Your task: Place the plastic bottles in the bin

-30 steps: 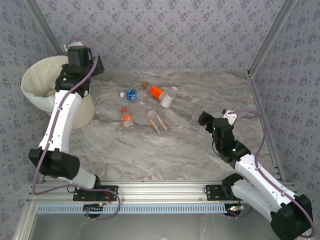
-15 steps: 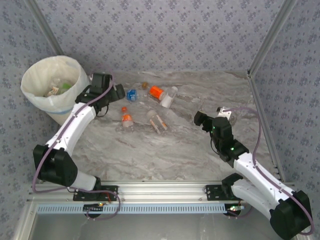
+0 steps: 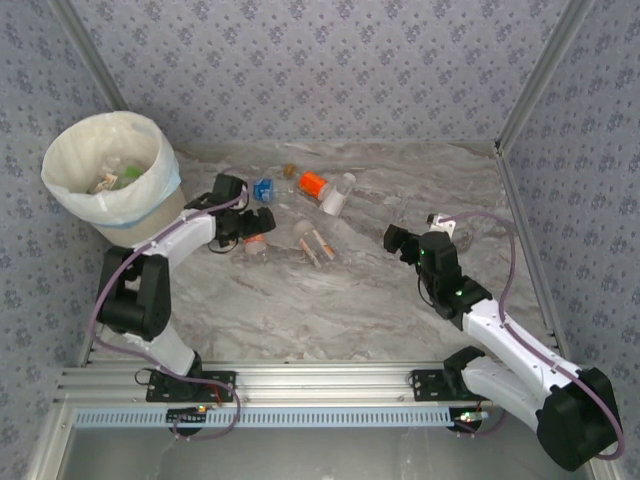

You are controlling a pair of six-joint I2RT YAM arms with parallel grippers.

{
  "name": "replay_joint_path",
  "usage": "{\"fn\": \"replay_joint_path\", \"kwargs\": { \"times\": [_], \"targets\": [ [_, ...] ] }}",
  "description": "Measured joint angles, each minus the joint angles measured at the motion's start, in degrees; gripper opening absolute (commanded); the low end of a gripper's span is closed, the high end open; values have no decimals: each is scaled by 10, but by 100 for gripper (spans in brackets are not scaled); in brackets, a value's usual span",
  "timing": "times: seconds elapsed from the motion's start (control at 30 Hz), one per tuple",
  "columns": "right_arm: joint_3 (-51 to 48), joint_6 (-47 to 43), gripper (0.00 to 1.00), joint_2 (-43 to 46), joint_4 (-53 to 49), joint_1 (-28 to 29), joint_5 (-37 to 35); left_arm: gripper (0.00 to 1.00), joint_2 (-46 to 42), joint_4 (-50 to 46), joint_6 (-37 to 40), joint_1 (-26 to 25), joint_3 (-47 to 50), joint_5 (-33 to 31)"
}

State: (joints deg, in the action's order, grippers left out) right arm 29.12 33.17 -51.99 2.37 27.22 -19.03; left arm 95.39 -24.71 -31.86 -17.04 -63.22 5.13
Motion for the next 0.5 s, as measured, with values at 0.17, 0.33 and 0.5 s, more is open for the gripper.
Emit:
{"fn": "replay_joint_path", "kwargs": {
  "times": [0.17,0.33,0.5],
  "targets": [
    [0,0,100,0,0,0,0,99,39,13,-1,-5,2,-7],
    [0,1,100,0,-3,0,0,93,66,29,9,-4,9,-11],
    [0,4,100,0,-5,0,0,88,74,39,18,-4,11,-17]
  ]
}}
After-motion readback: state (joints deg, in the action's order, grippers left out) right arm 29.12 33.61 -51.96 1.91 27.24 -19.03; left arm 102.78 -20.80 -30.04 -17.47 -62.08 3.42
